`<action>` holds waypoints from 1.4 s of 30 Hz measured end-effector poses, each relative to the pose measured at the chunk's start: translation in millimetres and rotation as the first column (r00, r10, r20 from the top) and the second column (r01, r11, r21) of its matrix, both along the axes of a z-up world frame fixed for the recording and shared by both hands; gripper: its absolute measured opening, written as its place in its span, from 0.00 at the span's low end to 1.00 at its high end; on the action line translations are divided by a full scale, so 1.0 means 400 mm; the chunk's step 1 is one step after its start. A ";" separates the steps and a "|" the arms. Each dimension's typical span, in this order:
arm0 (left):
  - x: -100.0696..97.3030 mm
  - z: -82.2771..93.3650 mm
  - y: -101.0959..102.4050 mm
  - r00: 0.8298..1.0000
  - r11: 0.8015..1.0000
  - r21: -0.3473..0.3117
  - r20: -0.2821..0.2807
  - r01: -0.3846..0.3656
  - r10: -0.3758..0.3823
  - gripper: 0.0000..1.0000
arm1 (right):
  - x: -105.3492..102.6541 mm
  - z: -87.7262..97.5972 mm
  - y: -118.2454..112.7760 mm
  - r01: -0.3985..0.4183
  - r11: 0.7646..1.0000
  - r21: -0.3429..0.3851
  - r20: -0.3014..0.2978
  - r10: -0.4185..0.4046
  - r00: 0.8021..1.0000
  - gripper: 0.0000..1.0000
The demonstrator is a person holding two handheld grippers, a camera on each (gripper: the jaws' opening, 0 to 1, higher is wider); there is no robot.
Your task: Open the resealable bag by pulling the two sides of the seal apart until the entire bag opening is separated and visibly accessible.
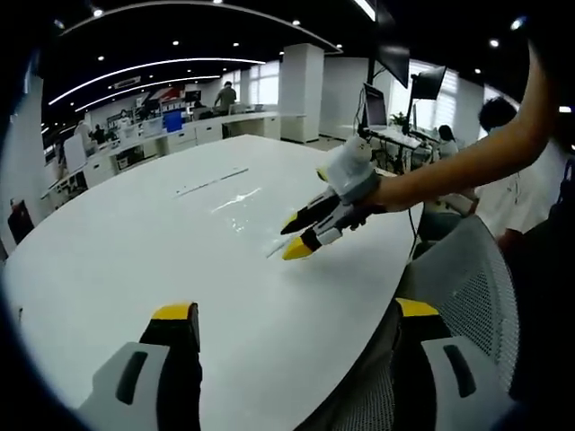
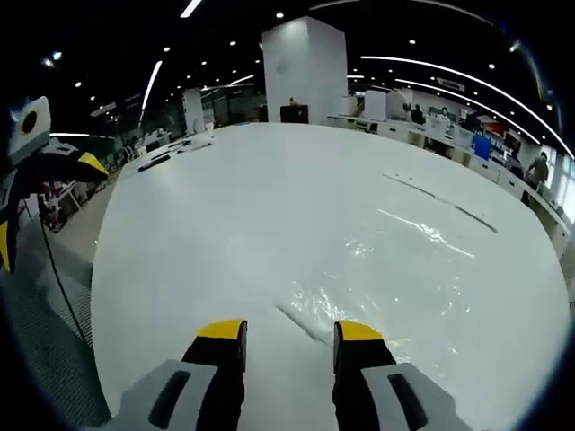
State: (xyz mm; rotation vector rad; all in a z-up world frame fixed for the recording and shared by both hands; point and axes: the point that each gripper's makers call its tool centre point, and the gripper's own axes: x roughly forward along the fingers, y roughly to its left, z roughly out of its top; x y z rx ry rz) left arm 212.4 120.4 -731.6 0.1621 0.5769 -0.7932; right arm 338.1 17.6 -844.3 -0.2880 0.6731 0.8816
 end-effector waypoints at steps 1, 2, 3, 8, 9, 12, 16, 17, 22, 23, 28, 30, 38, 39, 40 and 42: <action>0.001 -0.002 0.000 1.000 1.000 0.000 -0.004 -0.001 0.001 0.86 | 0.000 -0.008 -0.001 -0.010 1.000 -0.021 -0.001 0.010 1.000 0.35; 0.001 -0.003 0.000 1.000 1.000 0.000 -0.006 -0.001 0.001 0.86 | 0.001 -0.014 0.000 -0.016 0.999 -0.032 -0.001 0.016 1.000 0.34; 0.001 -0.005 -0.001 1.000 1.000 0.000 -0.010 0.001 -0.001 0.86 | 0.003 -0.024 -0.002 -0.018 0.999 -0.045 -0.005 0.018 1.000 0.32; 0.005 -0.008 0.000 1.000 1.000 -0.011 -0.009 -0.010 0.010 0.86 | 0.012 -0.027 -0.005 -0.006 1.000 -0.023 -0.010 0.005 1.000 0.26; 0.008 -0.007 0.000 1.000 0.999 -0.026 -0.011 -0.026 0.025 0.86 | 0.013 -0.027 -0.006 0.001 1.000 -0.022 -0.008 -0.001 1.000 0.24; 0.008 -0.011 -0.001 0.999 0.998 -0.046 -0.030 -0.032 0.031 0.85 | 0.013 -0.032 -0.005 -0.012 0.999 -0.031 0.014 0.013 1.000 0.22; 0.004 -0.027 -0.005 0.999 1.000 -0.021 -0.043 -0.014 0.013 0.84 | 0.005 -0.032 0.000 -0.046 0.997 -0.057 0.055 0.049 0.997 0.17; 0.003 -0.031 -0.006 0.999 1.000 -0.016 -0.047 -0.011 0.011 0.84 | -0.006 -0.033 0.010 -0.083 0.994 -0.070 0.064 0.087 0.994 0.11; -0.003 -0.043 -0.007 0.998 1.000 -0.012 -0.058 -0.011 0.010 0.84 | -0.023 -0.034 0.028 -0.116 0.988 -0.100 0.093 0.125 0.988 0.03; -0.005 -0.046 -0.007 0.998 1.000 -0.010 -0.060 -0.008 0.008 0.84 | -0.024 -0.032 0.030 -0.121 0.988 -0.097 0.092 0.130 0.987 0.03; -0.017 -0.055 -0.009 0.998 1.000 0.005 -0.064 0.007 -0.007 0.83 | -0.055 -0.029 0.040 -0.159 0.982 -0.100 0.071 0.167 0.983 0.02; -0.013 -0.061 -0.001 0.999 1.000 0.019 -0.046 -0.009 0.010 0.82 | -0.075 -0.029 0.040 -0.158 0.984 -0.084 0.024 0.160 0.987 0.02; -0.030 -0.096 0.009 0.999 0.994 0.100 -0.045 0.032 -0.027 0.81 | -0.156 -0.025 0.043 -0.209 0.975 -0.075 -0.024 0.207 0.978 0.02; -0.033 -0.098 0.008 0.999 0.993 0.111 -0.041 0.040 -0.036 0.81 | -0.170 -0.024 0.045 -0.217 0.974 -0.068 -0.023 0.216 0.976 0.02; -0.034 -0.099 0.008 0.998 0.992 0.118 -0.040 0.045 -0.041 0.81 | -0.179 -0.024 0.046 -0.217 0.974 -0.068 -0.025 0.216 0.976 0.02; -0.039 -0.103 0.006 0.998 0.989 0.134 -0.038 0.063 -0.058 0.80 | -0.198 -0.022 0.049 -0.234 0.969 -0.075 -0.025 0.233 0.972 0.01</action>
